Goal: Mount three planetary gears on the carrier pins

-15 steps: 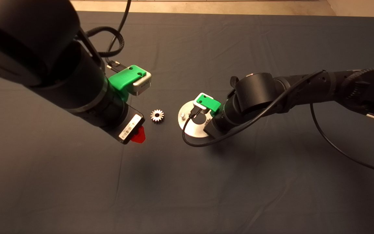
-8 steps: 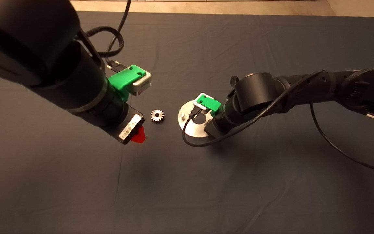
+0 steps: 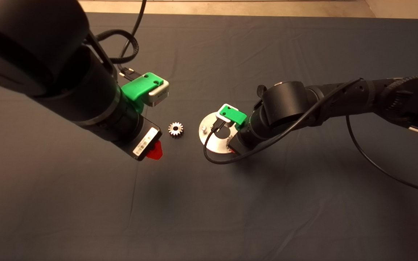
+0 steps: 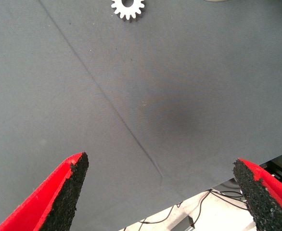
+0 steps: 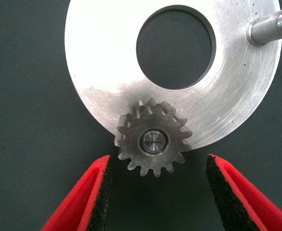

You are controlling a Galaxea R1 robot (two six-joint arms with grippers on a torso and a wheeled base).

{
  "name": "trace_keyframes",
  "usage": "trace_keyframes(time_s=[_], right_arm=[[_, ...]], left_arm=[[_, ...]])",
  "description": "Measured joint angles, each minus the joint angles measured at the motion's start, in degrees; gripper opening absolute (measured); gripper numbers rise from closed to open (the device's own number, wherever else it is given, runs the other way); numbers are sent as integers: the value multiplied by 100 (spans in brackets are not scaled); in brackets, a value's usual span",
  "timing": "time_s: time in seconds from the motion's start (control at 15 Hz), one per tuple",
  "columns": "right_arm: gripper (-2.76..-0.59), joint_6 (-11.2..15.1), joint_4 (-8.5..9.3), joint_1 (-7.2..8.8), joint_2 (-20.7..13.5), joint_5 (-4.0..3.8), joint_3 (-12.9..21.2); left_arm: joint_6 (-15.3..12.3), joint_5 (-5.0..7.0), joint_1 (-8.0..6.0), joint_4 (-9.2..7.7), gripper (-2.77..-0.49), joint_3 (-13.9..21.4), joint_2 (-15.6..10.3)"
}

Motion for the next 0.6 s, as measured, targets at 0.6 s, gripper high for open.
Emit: trace_keyframes(time_s=[0.6], right_arm=[[-194, -575, 343, 549, 107, 2, -732]], left_arm=[[2, 0, 0, 1, -109, 0, -1]])
